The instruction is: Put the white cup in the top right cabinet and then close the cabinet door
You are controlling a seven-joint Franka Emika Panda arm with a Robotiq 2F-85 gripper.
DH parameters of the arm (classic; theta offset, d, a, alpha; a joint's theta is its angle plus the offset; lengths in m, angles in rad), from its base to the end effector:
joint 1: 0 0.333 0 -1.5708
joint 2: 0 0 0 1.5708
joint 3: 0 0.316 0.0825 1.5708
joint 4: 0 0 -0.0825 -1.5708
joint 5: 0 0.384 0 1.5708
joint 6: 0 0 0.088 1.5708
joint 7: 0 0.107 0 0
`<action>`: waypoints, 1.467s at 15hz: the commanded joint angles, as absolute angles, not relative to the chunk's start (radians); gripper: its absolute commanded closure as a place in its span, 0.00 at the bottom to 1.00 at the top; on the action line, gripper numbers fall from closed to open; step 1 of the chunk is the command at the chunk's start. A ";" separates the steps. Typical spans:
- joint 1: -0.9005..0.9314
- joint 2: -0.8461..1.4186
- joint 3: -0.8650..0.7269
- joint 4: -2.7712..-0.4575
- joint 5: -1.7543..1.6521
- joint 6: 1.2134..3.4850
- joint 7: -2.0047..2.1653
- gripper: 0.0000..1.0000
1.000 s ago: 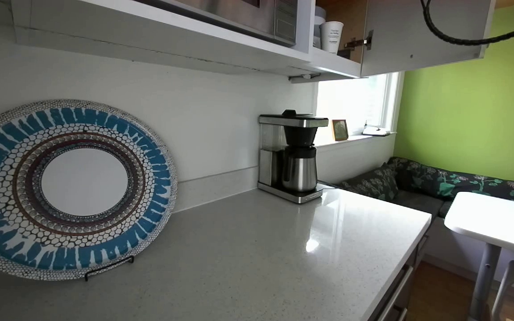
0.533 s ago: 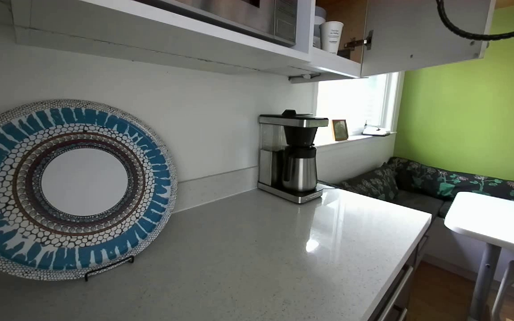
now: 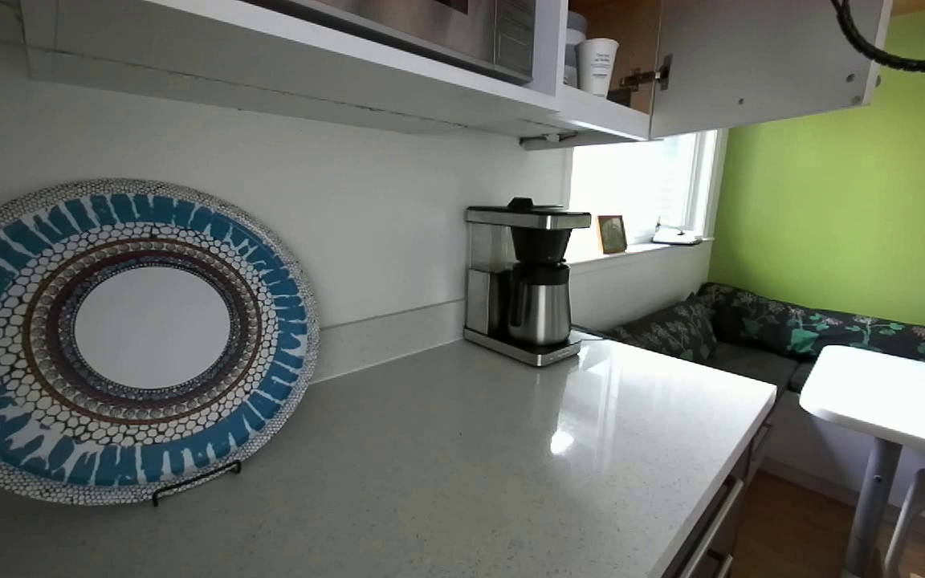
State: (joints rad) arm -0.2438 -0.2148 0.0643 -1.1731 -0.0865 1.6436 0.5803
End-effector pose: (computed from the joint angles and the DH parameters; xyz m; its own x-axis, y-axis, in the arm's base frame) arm 0.4090 -0.0755 0.9206 0.5145 -0.6361 0.5750 -0.6099 -0.7428 -0.2761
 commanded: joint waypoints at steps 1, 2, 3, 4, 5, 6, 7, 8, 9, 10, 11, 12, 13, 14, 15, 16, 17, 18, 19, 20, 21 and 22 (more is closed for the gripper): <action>-0.248 -0.311 0.036 -1.328 -0.062 1.632 0.546 0.00; -0.247 -0.326 0.029 -1.351 -0.060 1.625 0.542 0.00; -0.247 -0.338 0.024 -1.368 -0.060 1.619 0.539 0.00; -0.247 -0.351 0.018 -1.386 -0.064 1.613 0.534 0.00; -0.247 -0.362 0.015 -1.400 -0.070 1.605 0.529 0.00; -0.249 -0.374 0.009 -1.416 -0.077 1.604 0.523 0.00; -0.250 -0.386 0.004 -1.420 -0.074 1.592 0.517 0.00; -0.249 -0.397 -0.007 -1.430 -0.065 1.584 0.505 0.00; -0.248 -0.412 -0.014 -1.442 -0.065 1.581 0.495 0.00; -0.241 -0.427 -0.025 -1.453 -0.050 1.576 0.475 0.00; -0.237 -0.446 -0.037 -1.480 -0.033 1.614 0.463 0.00; -0.226 -0.380 -0.026 -1.397 -0.076 1.591 0.502 0.00; -0.228 -0.394 -0.032 -1.409 -0.067 1.592 0.491 0.00; -0.229 -0.403 -0.036 -1.417 -0.062 1.591 0.486 0.00; -0.229 -0.411 -0.037 -1.424 -0.059 1.591 0.483 0.00; -0.229 -0.416 -0.037 -1.429 -0.058 1.591 0.482 0.00; -0.229 -0.418 -0.037 -1.433 -0.058 1.592 0.482 0.00; -0.220 -0.419 -0.042 -1.419 -0.047 1.571 0.459 0.00; -0.210 -0.423 -0.051 -1.403 -0.041 1.549 0.417 0.00; -0.201 -0.425 -0.060 -1.389 -0.035 1.526 0.381 0.00; -0.195 -0.429 -0.070 -1.369 -0.031 1.492 0.346 0.00; -0.189 -0.431 -0.078 -1.352 -0.030 1.464 0.313 0.00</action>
